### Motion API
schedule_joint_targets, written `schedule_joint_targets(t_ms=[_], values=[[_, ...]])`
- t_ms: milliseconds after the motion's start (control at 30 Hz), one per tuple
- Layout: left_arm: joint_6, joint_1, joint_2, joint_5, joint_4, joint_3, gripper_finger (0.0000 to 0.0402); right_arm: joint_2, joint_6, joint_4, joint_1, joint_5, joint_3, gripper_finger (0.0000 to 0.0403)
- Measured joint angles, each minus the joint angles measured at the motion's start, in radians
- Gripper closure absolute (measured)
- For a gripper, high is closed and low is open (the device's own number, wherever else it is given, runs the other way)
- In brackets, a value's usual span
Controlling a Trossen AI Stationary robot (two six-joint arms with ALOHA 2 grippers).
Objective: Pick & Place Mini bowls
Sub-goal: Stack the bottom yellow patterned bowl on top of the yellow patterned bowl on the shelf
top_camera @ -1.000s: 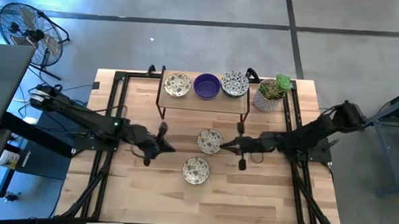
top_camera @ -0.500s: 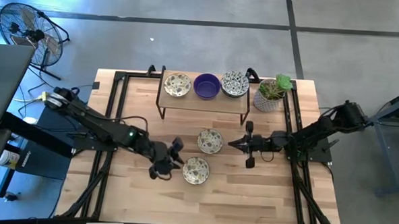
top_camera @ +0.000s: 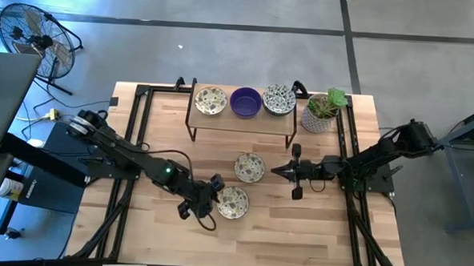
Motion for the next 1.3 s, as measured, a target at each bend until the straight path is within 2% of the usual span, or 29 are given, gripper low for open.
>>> schedule_joint_targets(t_ms=[200,367,533,700,933,1167,1300], values=[[0.024,-0.005,0.079,0.013,-0.061,0.079,0.0263,0.000,-0.004,-0.003,0.000,0.000,0.000,0.0401],[0.109,-0.030,0.182,0.012,-0.115,0.168,0.0263,0.001,-0.011,-0.006,0.000,0.000,0.000,0.0402],[0.154,-0.043,0.242,-0.019,-0.142,0.241,0.0263,0.001,-0.011,-0.005,0.000,-0.007,0.000,0.0402],[0.158,-0.043,0.248,-0.040,-0.162,0.240,0.0263,0.001,-0.011,-0.002,0.000,-0.016,0.000,0.0401],[0.143,-0.043,0.319,-0.048,-0.153,0.242,0.0263,0.001,-0.011,-0.001,0.000,-0.015,0.000,0.0401],[0.131,-0.042,0.332,-0.118,-0.158,0.240,0.0265,0.001,-0.011,0.001,0.000,-0.015,0.000,0.0401],[0.114,-0.042,0.333,-0.101,-0.162,0.240,0.0297,0.001,-0.016,0.001,0.000,-0.015,0.000,0.0402]])
